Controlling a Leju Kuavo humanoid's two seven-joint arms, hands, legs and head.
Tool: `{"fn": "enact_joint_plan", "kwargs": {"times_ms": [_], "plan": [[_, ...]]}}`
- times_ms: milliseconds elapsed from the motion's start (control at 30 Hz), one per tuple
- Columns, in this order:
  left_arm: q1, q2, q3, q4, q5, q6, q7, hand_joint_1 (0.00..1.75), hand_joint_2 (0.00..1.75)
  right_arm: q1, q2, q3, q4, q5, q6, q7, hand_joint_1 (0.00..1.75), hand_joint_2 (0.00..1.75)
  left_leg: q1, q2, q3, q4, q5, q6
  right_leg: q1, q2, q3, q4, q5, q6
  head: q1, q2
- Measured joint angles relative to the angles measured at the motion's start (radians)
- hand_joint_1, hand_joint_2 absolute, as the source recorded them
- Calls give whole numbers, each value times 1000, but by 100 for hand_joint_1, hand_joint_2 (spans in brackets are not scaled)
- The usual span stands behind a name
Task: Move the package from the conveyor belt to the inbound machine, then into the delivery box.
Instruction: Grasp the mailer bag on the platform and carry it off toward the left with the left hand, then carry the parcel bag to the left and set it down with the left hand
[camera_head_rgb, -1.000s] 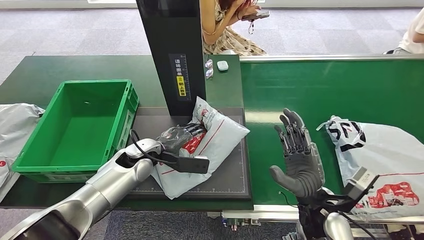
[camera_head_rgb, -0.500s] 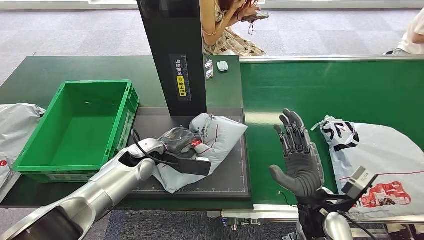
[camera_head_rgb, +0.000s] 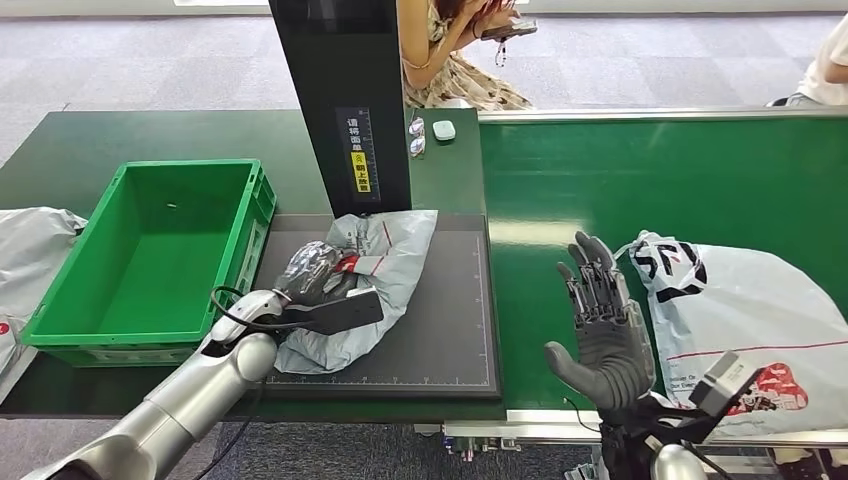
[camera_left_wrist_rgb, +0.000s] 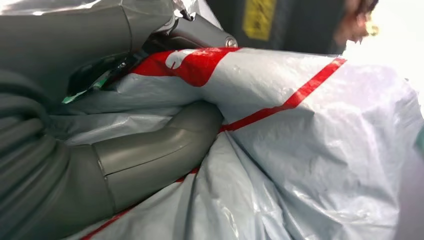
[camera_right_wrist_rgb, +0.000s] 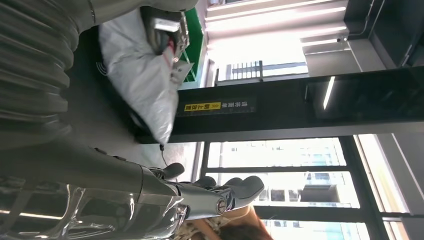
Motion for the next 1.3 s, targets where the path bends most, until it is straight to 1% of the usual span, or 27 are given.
{"fn": "enact_joint_plan", "kwargs": {"times_ms": [200, 367, 533, 700, 833, 967, 1133, 1300], "plan": [[151, 59, 173, -207, 42, 74, -24, 175, 175, 60, 0, -19, -38, 0, -4, -8, 0, 175, 0, 0, -2, 0, 0, 0, 0, 0, -2, 0, -1, 0, 0, 0], [273, 76, 300, -364, 27, 114, -31, 175, 175, 94, 0, -30, -62, 0, -3, -16, 0, 175, 0, 1, -2, 0, -1, 0, 0, 0, -2, 0, -1, 0, 0, 0], [346, 74, 401, -479, -8, 119, -28, 175, 175, 110, 0, -35, -81, 2, -2, -16, 0, 175, 0, 1, -2, 0, -1, 0, 0, 0, -2, -1, -1, 0, 0, 0], [380, 69, 498, -542, -16, 120, -30, 175, 175, 121, 7, -41, -95, 7, 10, -15, 0, 175, 0, 1, -2, 0, -1, 0, 0, 0, -2, 0, -1, 0, 0, 0], [375, 66, 586, -550, -34, 123, -19, 175, 175, 123, 20, -43, -98, 15, 31, -12, 0, 175, 0, 1, -2, 0, 0, -1, 0, 1, -3, 0, 0, 0, 0, 0], [327, 67, 666, -533, -67, 121, 19, 175, 175, 113, 31, -46, -98, 19, 54, -2, 0, 175, 0, 1, -2, 0, 0, -1, 0, 0, -3, 0, 0, -1, 0, 0], [216, 79, 739, -449, -141, 103, 75, 175, 175, 97, 42, -47, -94, 19, 72, 7, 0, 175, 0, 0, -2, 0, 1, -1, 0, 0, -3, 0, 0, -1, 0, 0], [85, 97, 766, -307, -245, 68, 132, 175, 175, 82, 52, -48, -84, 18, 82, 13, 0, 175, 0, 0, -2, 0, 1, -1, 0, 0, -3, 0, 1, -1, 0, 0]]}}
